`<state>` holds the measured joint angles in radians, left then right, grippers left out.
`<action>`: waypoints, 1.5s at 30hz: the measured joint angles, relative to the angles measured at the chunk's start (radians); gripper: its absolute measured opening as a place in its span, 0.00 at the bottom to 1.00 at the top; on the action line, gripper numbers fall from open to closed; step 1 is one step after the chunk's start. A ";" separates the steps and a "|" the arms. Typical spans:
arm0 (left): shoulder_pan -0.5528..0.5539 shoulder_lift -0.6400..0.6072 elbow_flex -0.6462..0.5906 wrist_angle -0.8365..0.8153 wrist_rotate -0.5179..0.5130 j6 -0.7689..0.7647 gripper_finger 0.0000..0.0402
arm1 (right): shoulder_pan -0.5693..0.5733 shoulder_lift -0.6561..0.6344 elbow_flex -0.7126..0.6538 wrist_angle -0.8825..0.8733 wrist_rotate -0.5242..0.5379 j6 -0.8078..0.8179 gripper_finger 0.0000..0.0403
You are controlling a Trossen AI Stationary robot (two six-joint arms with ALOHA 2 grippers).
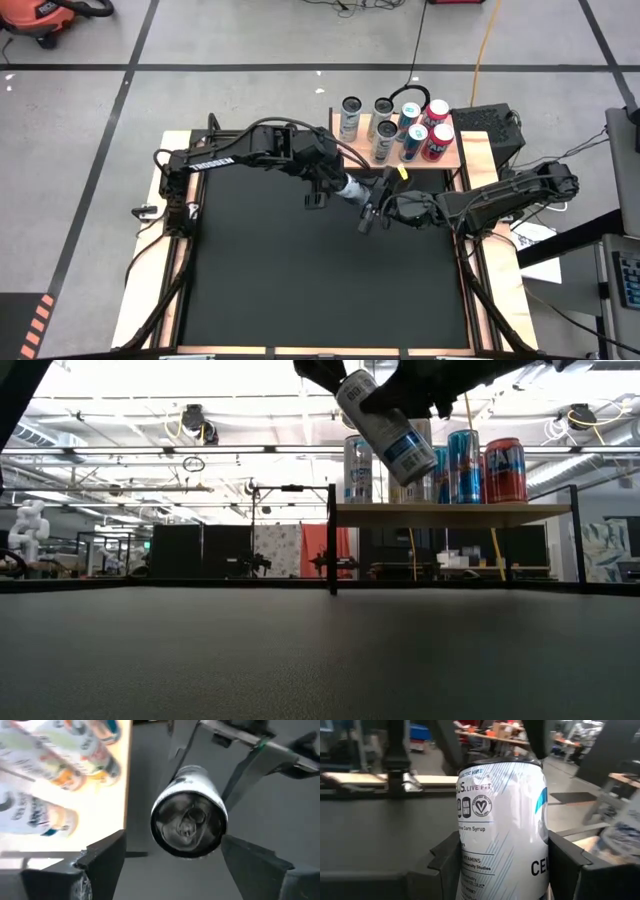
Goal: Place canned beverage on shelf
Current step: Put the white blue soda can on the shelf aligned with the white blue soda can
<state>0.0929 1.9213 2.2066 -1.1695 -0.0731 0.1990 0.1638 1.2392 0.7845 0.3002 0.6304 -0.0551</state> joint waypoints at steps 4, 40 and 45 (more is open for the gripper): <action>-0.001 -0.012 0.000 -0.033 -0.046 -0.008 0.83 | -0.001 0.000 0.000 0.033 0.050 0.000 0.48; -0.008 -0.121 0.002 -0.202 -0.038 -0.142 0.83 | -0.119 0.275 0.005 0.758 0.272 -0.158 0.48; -0.008 -0.121 0.001 -0.203 -0.036 -0.141 0.83 | -0.146 0.277 0.005 0.760 0.351 -0.055 0.49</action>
<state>0.0845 1.8008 2.2078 -1.3728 -0.1093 0.0578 0.0176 1.5158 0.7898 1.0606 0.9813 -0.1103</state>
